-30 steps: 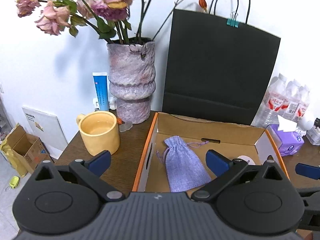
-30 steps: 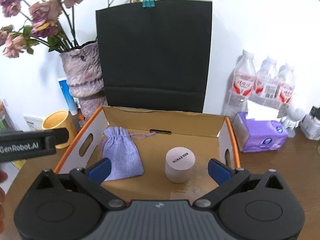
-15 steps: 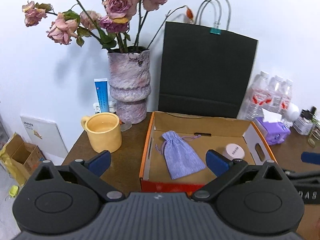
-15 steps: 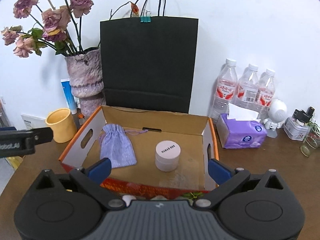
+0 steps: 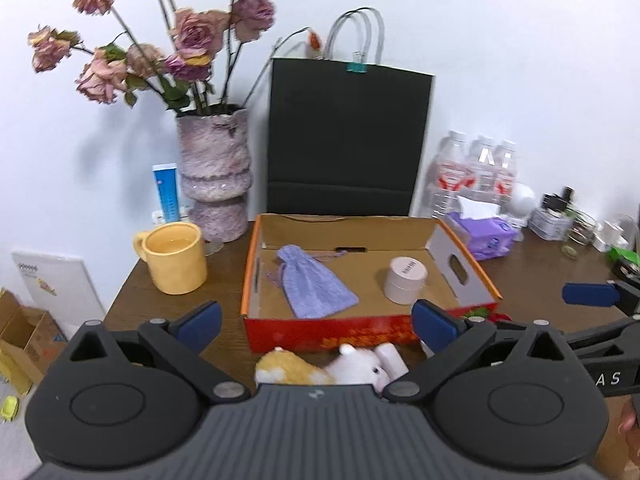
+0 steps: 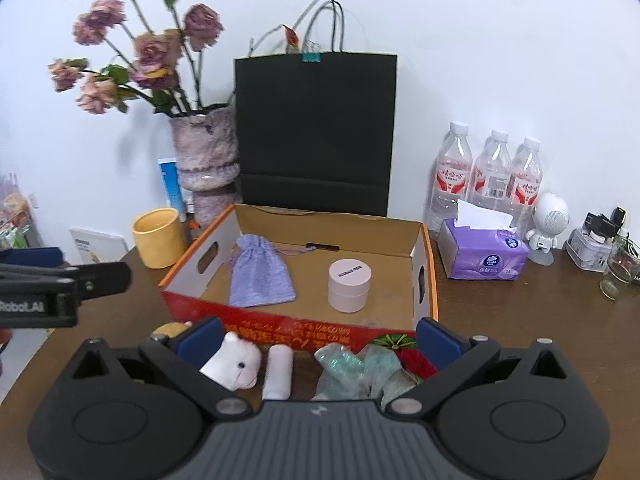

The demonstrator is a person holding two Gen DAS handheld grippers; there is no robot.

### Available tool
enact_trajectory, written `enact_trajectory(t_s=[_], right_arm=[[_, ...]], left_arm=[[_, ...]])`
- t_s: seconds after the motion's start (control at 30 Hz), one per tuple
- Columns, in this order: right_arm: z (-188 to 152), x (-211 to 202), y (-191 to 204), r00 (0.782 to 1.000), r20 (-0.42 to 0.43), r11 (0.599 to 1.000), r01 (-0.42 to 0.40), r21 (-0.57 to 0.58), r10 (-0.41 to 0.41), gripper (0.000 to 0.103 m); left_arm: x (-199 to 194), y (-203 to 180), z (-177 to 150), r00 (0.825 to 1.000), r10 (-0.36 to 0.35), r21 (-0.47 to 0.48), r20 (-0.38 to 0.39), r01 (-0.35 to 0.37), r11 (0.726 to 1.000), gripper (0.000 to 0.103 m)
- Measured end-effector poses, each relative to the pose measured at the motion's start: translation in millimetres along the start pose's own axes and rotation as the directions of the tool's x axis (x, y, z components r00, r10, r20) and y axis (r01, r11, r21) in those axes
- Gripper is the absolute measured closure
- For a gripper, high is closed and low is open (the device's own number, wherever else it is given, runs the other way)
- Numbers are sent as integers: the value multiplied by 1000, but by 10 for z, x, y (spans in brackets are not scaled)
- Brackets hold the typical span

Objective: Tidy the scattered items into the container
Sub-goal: 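Pull both tools back from the box toward the items on the table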

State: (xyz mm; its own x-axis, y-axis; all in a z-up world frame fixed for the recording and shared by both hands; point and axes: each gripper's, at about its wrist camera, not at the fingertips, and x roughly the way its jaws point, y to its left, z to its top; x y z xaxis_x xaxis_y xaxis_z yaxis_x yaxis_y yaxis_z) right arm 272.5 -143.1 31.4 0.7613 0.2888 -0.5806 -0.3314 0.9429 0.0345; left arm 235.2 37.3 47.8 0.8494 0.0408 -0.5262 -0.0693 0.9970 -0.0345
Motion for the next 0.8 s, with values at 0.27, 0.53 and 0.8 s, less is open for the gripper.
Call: enact_trajectory(t_s=[0.27, 0.53, 0.8], right_arm=[[-225, -368, 24, 999, 34, 1000, -22, -19, 22, 0], [-446, -639, 27, 997, 48, 998, -56, -31, 58, 0], [-679, -845, 72, 995, 54, 996, -81, -43, 84, 0]], left_arm=[[-326, -103, -247, 999, 12, 15, 37, -13, 1000, 0], [-607, -109, -457, 999, -24, -5, 21, 24, 1000, 0], [-890, -138, -680, 996, -74, 8, 56, 74, 997, 0]])
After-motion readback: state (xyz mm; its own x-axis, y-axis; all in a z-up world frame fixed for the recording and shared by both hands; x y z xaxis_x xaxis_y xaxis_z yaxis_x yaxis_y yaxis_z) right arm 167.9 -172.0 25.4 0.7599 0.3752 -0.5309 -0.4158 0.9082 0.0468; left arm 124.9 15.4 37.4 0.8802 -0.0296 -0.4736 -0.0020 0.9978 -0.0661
